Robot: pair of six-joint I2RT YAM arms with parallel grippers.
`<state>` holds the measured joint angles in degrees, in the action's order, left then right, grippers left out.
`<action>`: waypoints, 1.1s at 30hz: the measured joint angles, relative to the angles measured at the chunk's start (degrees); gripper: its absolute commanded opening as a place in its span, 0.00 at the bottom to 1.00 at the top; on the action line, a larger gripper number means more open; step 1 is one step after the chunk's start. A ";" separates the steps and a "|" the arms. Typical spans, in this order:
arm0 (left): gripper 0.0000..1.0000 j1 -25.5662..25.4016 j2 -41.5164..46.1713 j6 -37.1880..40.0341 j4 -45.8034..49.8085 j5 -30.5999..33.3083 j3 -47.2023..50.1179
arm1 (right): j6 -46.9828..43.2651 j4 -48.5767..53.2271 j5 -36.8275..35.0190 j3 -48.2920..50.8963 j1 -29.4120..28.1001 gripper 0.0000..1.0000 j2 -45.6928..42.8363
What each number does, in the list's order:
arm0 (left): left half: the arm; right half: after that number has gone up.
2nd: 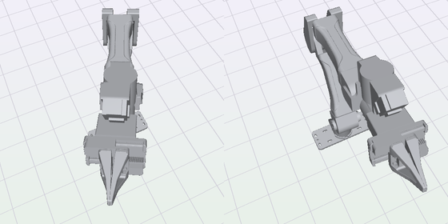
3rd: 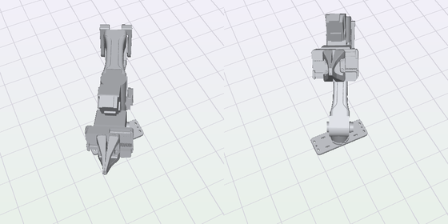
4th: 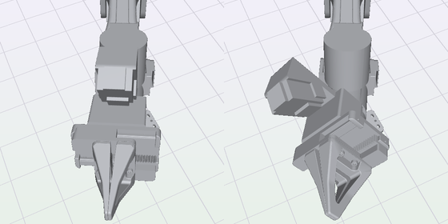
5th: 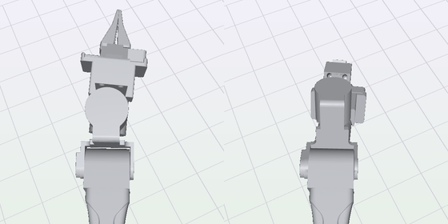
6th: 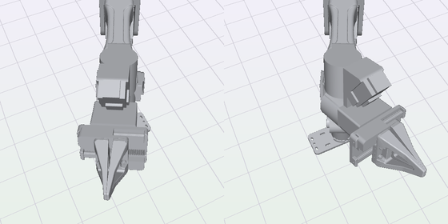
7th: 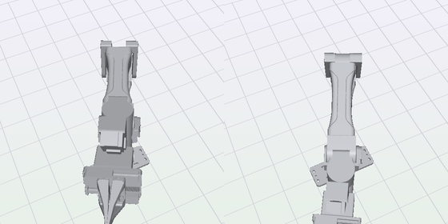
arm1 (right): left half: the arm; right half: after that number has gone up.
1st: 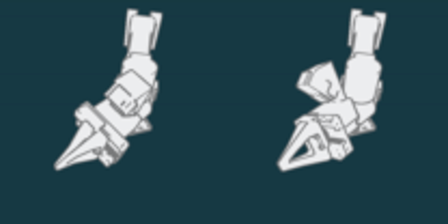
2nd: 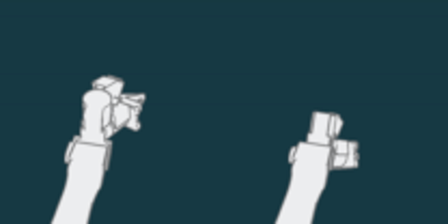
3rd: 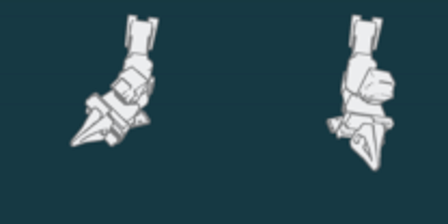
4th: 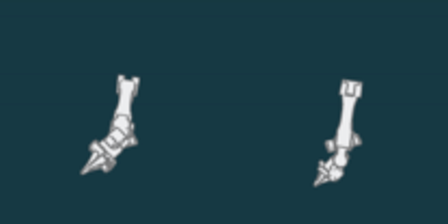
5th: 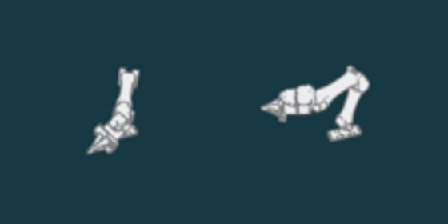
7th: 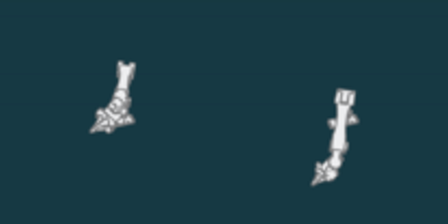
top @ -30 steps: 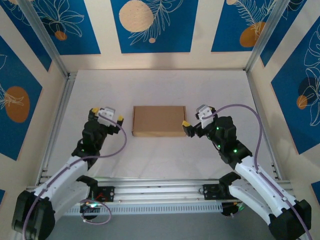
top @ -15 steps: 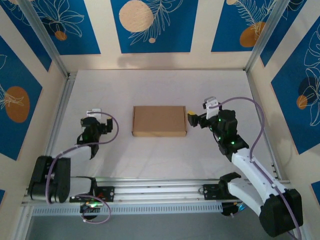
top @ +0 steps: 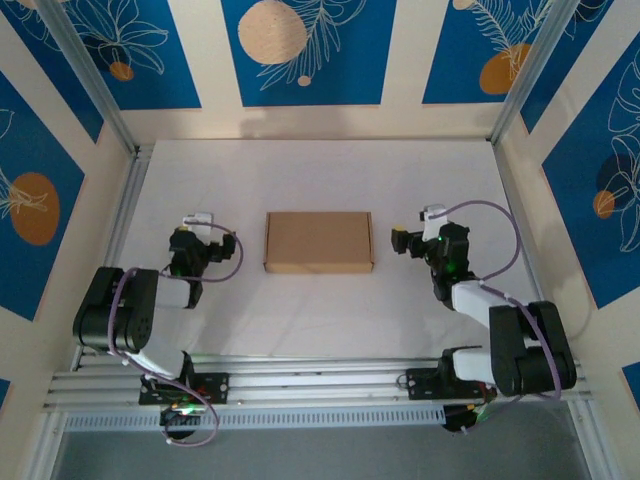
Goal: Fold the paper box
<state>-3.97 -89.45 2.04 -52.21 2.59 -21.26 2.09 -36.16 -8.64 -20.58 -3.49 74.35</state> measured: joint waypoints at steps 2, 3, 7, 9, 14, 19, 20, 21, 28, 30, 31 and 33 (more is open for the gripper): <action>1.00 0.00 0.00 0.00 0.00 -0.24 -0.13 | 1.38 -4.72 0.79 1.16 2.16 0.99 2.47; 1.00 0.00 0.00 0.00 0.15 -0.31 -0.13 | 2.21 -8.44 1.05 2.23 3.13 0.99 4.42; 1.00 0.00 0.00 0.00 0.37 -0.70 -0.13 | 4.68 -18.18 1.64 6.16 5.01 0.99 12.87; 1.00 0.00 0.00 0.00 0.44 -0.70 -0.13 | 5.31 -14.75 1.73 4.76 5.01 0.99 13.11; 1.00 0.00 0.00 0.00 0.59 -0.70 -0.13 | 5.03 -12.44 1.40 -2.86 3.41 0.99 13.27; 1.00 0.00 0.00 0.00 0.59 -0.70 -0.13 | 4.96 -11.23 1.40 -3.19 3.21 0.99 13.27; 1.00 0.00 0.00 0.00 0.59 -0.70 -0.13 | 4.83 -11.04 1.38 -3.19 3.15 0.99 13.27; 1.00 0.00 0.00 0.00 0.59 -0.70 -0.13 | 4.79 -10.88 1.38 -3.19 3.06 0.99 13.27; 1.00 0.00 0.00 0.00 0.59 -0.70 -0.13 | 4.17 -10.84 1.38 -3.19 2.67 0.99 13.27; 1.00 0.00 0.00 0.00 0.59 -0.70 -0.13 | 3.98 -10.84 1.38 -3.19 2.67 0.99 13.27; 1.00 0.00 0.00 0.00 0.59 -0.70 -0.13 | 3.98 -10.84 1.38 -3.19 2.67 0.99 13.27; 1.00 0.00 0.00 0.00 0.59 -0.70 -0.13 | 3.96 -10.84 1.38 -3.19 2.67 0.99 13.27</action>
<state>-3.97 -89.45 2.04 -51.62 1.89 -21.39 6.04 -47.00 -7.27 -23.77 -0.82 87.61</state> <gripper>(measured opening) 0.999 0.993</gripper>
